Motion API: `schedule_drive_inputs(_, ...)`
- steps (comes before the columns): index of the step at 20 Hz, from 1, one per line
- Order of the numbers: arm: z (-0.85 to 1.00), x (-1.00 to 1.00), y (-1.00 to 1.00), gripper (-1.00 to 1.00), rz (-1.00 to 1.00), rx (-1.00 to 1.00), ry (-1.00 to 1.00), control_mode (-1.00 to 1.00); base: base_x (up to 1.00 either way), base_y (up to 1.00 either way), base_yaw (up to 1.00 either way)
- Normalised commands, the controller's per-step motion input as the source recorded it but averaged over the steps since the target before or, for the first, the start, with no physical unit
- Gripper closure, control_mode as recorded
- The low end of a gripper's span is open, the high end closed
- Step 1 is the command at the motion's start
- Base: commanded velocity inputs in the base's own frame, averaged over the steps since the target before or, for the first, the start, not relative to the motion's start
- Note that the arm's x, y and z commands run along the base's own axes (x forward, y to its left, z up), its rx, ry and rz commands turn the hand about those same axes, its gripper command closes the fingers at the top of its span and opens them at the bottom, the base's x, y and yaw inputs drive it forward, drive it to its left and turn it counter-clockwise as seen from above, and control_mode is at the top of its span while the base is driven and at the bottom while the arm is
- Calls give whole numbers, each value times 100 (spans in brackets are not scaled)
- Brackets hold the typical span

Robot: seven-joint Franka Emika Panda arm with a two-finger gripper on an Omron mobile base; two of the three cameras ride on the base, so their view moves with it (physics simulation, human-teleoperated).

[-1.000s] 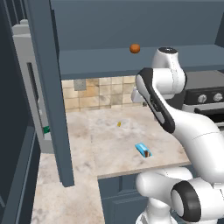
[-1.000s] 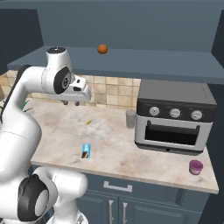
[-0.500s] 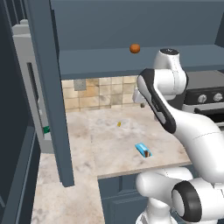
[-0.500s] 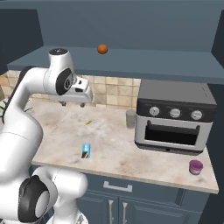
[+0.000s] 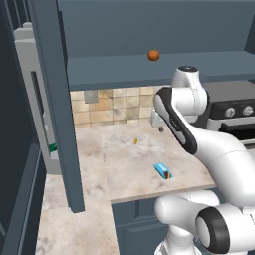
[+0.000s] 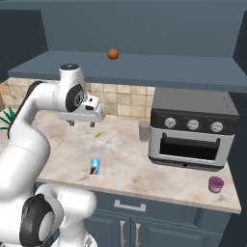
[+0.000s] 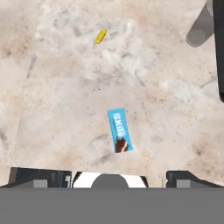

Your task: Pick the bar and jam from the counter and place them in the cabinets closest to them.

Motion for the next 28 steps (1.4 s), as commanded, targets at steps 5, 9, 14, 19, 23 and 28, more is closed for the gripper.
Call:
schedule_drive_inputs(5,-54,2,-7,-100,2,-1,8,-100,0,0,0)
schedule_drive_inputs(9,-55,8,-12,-100,2,-1,9,-100,0,0,0)
schedule_drive_inputs(14,-51,6,-11,-100,2,0,5,-100,0,0,0)
schedule_drive_inputs(19,-50,5,-4,-100,2,0,4,-100,0,0,0)
schedule_drive_inputs(23,-50,1,-1,-100,3,0,3,-100,0,0,0)
schedule_drive_inputs(28,-47,2,0,-100,3,0,1,-100,0,0,0)
